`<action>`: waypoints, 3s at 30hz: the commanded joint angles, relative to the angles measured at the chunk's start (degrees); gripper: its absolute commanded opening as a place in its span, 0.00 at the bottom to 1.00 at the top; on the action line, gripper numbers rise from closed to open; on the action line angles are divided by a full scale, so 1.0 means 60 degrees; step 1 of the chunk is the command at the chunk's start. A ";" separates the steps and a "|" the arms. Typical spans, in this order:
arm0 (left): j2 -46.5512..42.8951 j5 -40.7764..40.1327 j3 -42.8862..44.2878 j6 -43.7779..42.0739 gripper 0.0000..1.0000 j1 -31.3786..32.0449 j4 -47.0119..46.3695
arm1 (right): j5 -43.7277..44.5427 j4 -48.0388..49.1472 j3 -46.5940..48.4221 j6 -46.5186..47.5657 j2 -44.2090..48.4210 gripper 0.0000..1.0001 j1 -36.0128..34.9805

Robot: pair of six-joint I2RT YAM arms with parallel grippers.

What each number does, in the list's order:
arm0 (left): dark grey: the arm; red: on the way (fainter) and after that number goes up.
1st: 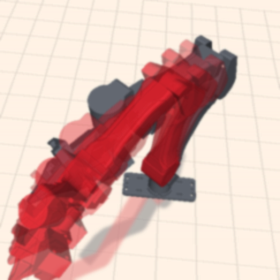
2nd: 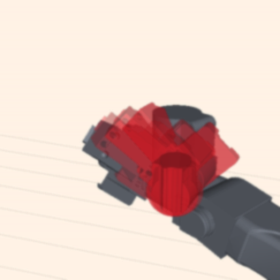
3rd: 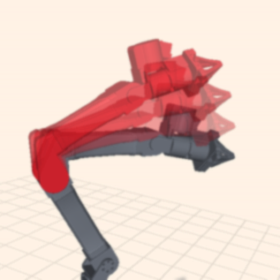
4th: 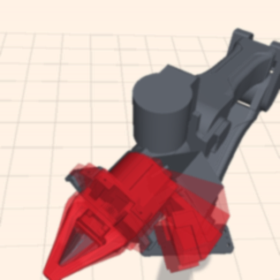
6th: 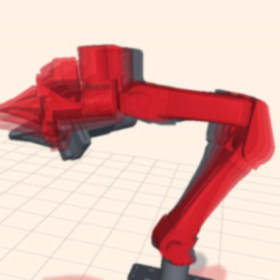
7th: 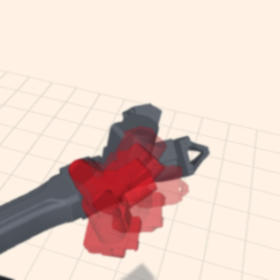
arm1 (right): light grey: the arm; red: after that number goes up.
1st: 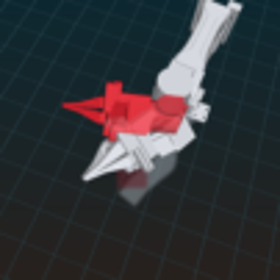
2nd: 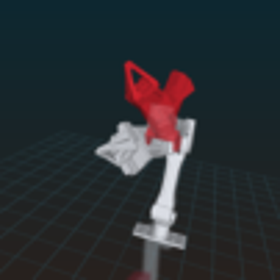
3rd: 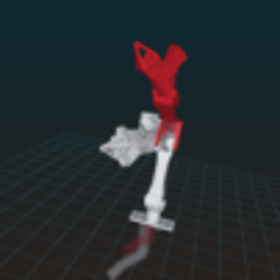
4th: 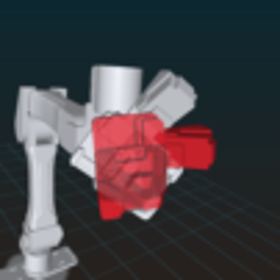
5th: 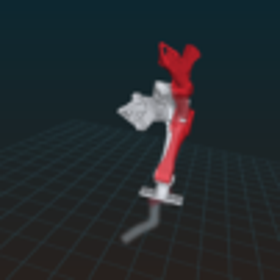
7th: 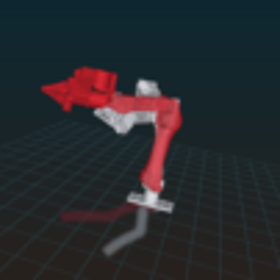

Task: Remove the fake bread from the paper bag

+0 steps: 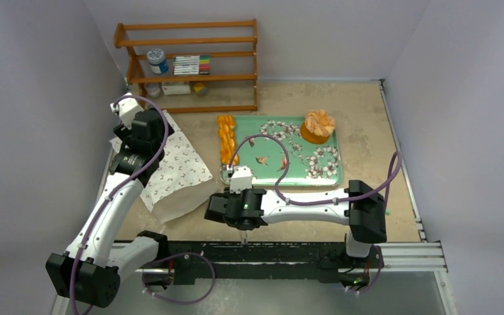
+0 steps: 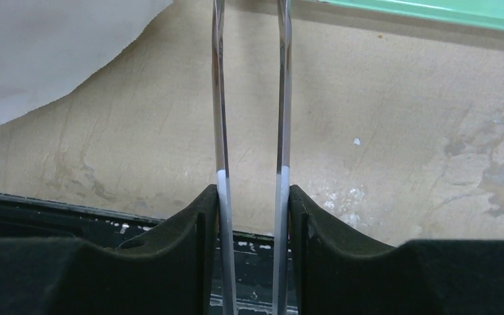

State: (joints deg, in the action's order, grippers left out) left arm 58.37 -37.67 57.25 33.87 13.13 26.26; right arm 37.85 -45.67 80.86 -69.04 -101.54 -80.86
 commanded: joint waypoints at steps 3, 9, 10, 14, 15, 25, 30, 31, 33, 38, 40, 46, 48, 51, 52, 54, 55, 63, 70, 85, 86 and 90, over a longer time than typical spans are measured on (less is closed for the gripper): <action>-0.0062 0.0089 0.0141 0.0142 0.77 -0.0079 -0.0228 | 0.0488 -0.0263 -0.0389 -0.0618 0.1133 0.42 0.0025; -0.0001 0.0097 0.0195 0.0141 0.76 -0.0078 -0.0240 | 0.0903 -0.0066 -0.0332 -0.0309 0.1604 0.41 0.0371; 0.0006 0.0097 0.0208 0.0129 0.76 -0.0078 -0.0225 | 0.0982 0.0042 -0.0305 -0.0159 0.1689 0.41 0.0455; 0.0002 0.0082 0.0239 0.0083 0.76 -0.0078 -0.0189 | 0.1101 0.0861 -0.0186 0.0900 0.1891 0.41 0.1042; 0.0006 0.0069 0.0250 0.0083 0.76 -0.0078 -0.0175 | 0.1117 0.1156 -0.0159 0.1261 0.1893 0.41 0.1229; 0.0041 0.0053 0.0347 0.0068 0.76 -0.0078 -0.0073 | 0.0605 0.4382 0.0686 0.4868 0.1049 0.40 0.3309; 0.0099 -0.0005 0.0410 0.0040 0.76 -0.0078 -0.0052 | -0.0273 0.5327 0.1567 0.6117 0.0069 0.39 0.4140; 0.0112 -0.0013 0.0418 0.0039 0.76 -0.0078 -0.0039 | -0.0448 0.5354 0.1798 0.6203 -0.0167 0.40 0.4275; 0.0116 -0.0045 0.0429 0.0039 0.76 -0.0078 -0.0017 | -0.0758 0.5646 0.2020 0.6415 -0.0532 0.40 0.4468; 0.0137 -0.0077 0.0422 0.0033 0.76 -0.0078 -0.0013 | -0.1410 0.6145 0.2168 0.6625 -0.1249 0.39 0.4765; 0.0169 -0.0079 0.0419 0.0037 0.76 -0.0078 -0.0035 | -0.1609 0.6334 0.2136 0.6691 -0.1390 0.39 0.4813; 0.0231 -0.0079 0.0392 0.0038 0.76 -0.0078 -0.0079 | -0.1996 0.6647 0.1816 0.6622 -0.1515 0.39 0.4880; 0.0233 -0.0065 0.0365 0.0039 0.76 -0.0078 -0.0102 | -0.2040 0.6618 0.1651 0.6482 -0.1521 0.39 0.4904; 0.0218 -0.0064 0.0305 0.0039 0.76 -0.0078 -0.0126 | -0.2089 0.6491 0.1361 0.6194 -0.1532 0.39 0.4956; 0.0218 -0.0064 0.0293 0.0039 0.76 -0.0078 -0.0128 | -0.2089 0.6430 0.1274 0.6081 -0.1547 0.38 0.4979; 0.0201 -0.0064 0.0269 0.0025 0.76 -0.0078 -0.0130 | -0.2096 0.6325 0.1100 0.5927 -0.1583 0.38 0.5011; 0.0205 -0.0074 0.0246 0.0010 0.76 -0.0085 -0.0129 | -0.2070 0.6275 0.1026 0.5826 -0.1572 0.38 0.5021; 0.0183 -0.0108 0.0235 -0.0038 0.76 -0.0078 -0.0172 | -0.1826 0.6317 -0.0062 0.5339 -0.0949 0.37 0.5026; 0.0276 -0.0105 0.0261 0.0023 0.76 -0.0082 -0.0231 | -0.1533 0.6997 -0.0386 0.5873 -0.0488 0.37 0.5010; 0.0520 -0.1583 0.1107 -0.0232 0.80 -0.0206 0.0375 | -0.1267 0.7212 -0.0271 0.7013 0.0722 0.36 0.4914; 0.0556 -0.1585 0.1162 -0.0238 0.80 -0.0297 0.0397 | -0.1212 0.7175 -0.0429 0.7028 0.0903 0.36 0.4813; 0.1033 -0.1363 0.1554 -0.0311 0.80 -0.0909 0.0671 | -0.0569 0.6890 -0.0913 0.7162 0.1818 0.35 0.3974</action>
State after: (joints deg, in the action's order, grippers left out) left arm 62.17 -44.69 62.54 33.30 10.94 29.12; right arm 29.41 -4.43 77.14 -27.33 -97.67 -52.31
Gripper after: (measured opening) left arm 0.797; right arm 0.368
